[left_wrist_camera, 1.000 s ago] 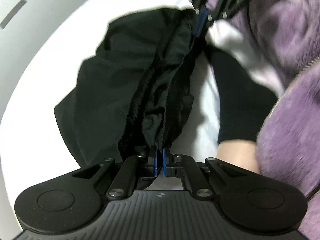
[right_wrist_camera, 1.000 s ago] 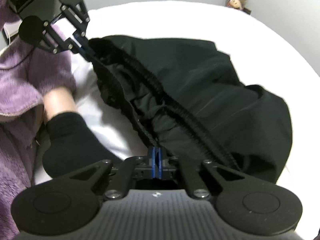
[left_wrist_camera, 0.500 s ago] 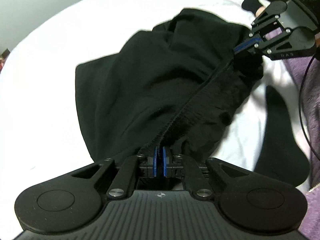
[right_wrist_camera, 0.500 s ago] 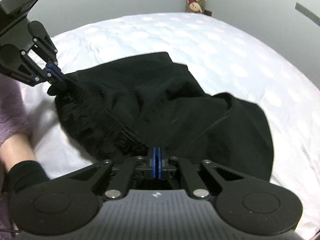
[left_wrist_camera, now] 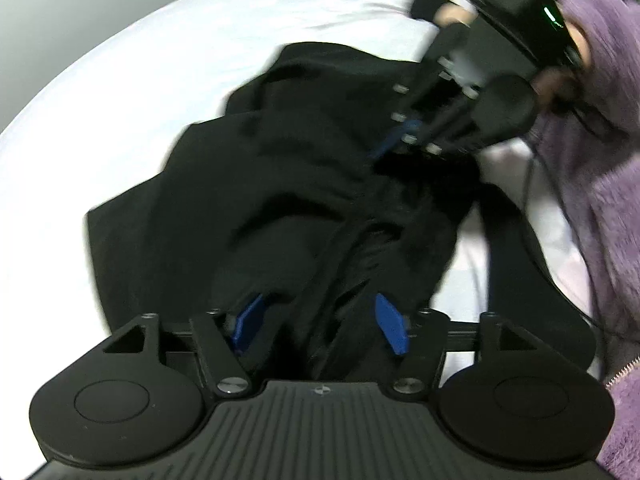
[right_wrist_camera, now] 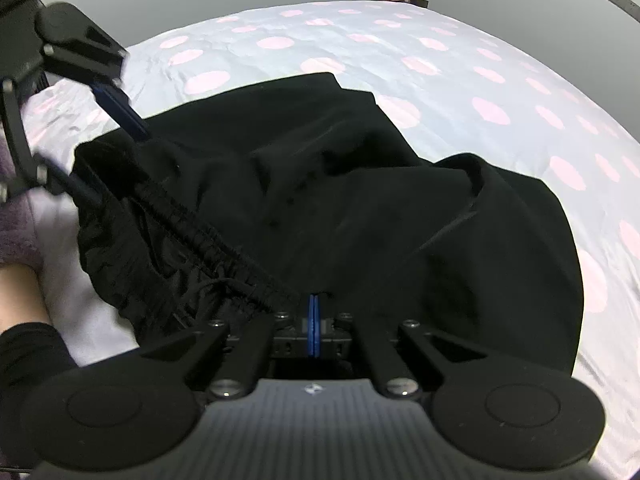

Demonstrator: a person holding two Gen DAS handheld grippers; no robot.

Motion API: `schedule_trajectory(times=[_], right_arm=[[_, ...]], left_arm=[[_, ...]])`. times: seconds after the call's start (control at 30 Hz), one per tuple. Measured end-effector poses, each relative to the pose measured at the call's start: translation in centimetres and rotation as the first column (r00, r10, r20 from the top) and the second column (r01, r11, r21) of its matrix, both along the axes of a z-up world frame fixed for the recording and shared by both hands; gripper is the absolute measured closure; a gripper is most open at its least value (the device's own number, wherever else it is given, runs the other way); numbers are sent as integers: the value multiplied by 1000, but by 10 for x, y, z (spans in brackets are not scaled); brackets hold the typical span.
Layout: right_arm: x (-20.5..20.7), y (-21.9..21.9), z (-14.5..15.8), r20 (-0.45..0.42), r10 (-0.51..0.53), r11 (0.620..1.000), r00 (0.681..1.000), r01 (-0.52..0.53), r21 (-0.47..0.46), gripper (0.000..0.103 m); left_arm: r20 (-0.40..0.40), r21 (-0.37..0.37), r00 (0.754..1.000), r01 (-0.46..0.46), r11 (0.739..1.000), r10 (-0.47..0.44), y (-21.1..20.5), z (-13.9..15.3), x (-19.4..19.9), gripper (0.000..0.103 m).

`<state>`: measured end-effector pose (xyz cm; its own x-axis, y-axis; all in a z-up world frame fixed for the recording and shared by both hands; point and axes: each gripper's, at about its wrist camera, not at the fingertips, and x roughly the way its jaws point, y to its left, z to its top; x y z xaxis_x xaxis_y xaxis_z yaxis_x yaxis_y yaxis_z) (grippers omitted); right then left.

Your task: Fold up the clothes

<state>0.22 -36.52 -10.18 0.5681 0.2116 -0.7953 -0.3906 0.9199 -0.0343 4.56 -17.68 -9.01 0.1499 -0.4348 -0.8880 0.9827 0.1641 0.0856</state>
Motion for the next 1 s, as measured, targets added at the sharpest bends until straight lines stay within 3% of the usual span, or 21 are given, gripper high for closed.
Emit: schedule_trajectory(times=[0.13, 0.2, 0.27, 0.33, 0.57, 0.6, 0.7, 0.87, 1.0], right_arm=[[-5, -3, 10, -5, 32, 999, 999, -32, -1, 97], [-6, -6, 14, -11, 60, 998, 998, -60, 0, 96], [-4, -9, 15, -18, 89, 996, 996, -89, -1, 88], [0, -10, 13, -15, 115, 993, 993, -114, 5, 74], [19, 8, -3, -45, 256, 967, 966, -254, 28, 73], [21, 11, -6, -55, 271, 963, 961, -270, 21, 74], [20, 14, -4, -68, 293, 956, 954, -293, 15, 96], [-8, 15, 12, -80, 362, 932, 929, -358, 62, 101], [-33, 27, 8, -107, 410, 911, 906, -411, 14, 102]], left_arm=[[19, 53, 997, 67, 996, -68, -17, -16, 2, 41], [-27, 61, 998, 50, 997, -49, -21, -23, 13, 42], [-65, 61, 997, 40, 997, -36, -24, -28, 20, 42], [-68, 53, 997, 47, 997, -44, -25, -30, 19, 42], [-59, 51, 993, 105, 993, -102, -30, -30, 8, 42], [-62, 54, 993, 103, 993, -99, -31, -31, 9, 42], [-94, 59, 992, 88, 994, -82, -32, -33, 14, 42], [-111, 25, 983, 150, 988, -146, -25, -25, 1, 41], [-32, 43, 978, 208, 977, -207, -24, -23, -17, 39]])
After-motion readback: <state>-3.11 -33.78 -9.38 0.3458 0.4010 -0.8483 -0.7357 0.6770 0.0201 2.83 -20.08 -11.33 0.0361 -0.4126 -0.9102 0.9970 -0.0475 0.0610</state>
